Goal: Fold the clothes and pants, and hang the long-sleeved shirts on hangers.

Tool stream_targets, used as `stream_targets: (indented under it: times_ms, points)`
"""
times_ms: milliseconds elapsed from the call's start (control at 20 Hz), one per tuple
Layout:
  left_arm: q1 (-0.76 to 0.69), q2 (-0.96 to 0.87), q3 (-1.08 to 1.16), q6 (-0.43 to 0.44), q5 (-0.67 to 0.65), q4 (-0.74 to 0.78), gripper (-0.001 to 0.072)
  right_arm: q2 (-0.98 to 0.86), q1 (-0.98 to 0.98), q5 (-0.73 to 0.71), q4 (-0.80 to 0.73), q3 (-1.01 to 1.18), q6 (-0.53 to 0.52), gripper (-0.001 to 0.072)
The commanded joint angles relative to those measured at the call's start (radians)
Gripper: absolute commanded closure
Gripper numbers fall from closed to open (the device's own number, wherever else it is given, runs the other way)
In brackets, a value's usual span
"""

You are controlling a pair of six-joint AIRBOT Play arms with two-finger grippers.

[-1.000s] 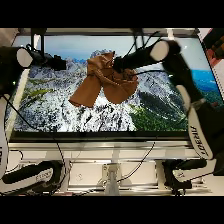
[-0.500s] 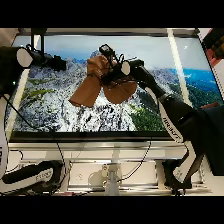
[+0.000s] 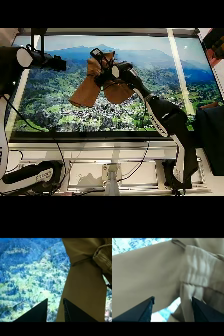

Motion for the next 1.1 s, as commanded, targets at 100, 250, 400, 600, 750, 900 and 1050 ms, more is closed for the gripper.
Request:
stream_targets:
  times_ms: [100,250,400,600,750,900,1050]
  points:
    - [-0.001,-0.001,0.0,-0.017,-0.029,-0.041,0.0466,-0.062,0.036,-0.184,-0.062,0.007,0.011,0.0206]
    - [0.001,-0.001,0.0,-0.017,-0.031,-0.04,0.0466,-0.078,0.03,-0.157,-0.18,0.007,0.072,0.0206]
    - [0.001,-0.001,0.0,-0.017,-0.031,-0.041,0.0466,-0.076,0.027,-0.201,-0.238,0.008,0.086,0.0207]
    - [0.001,-0.001,0.0,-0.017,-0.032,-0.04,0.0466,-0.073,0.027,-0.211,-0.282,0.008,0.097,0.0208]
    - [0.001,-0.001,0.0,-0.017,-0.032,-0.04,0.0466,-0.058,0.027,-0.226,-0.282,0.008,0.097,0.0202]
    - [0.001,-0.001,0.0,-0.017,-0.032,-0.04,0.0466,-0.042,0.028,-0.261,-0.28,0.008,0.081,0.0053]
    - [0.001,-0.001,0.0,-0.017,-0.032,-0.04,0.0466,-0.039,0.027,-0.253,-0.279,0.007,0.088,0.0054]
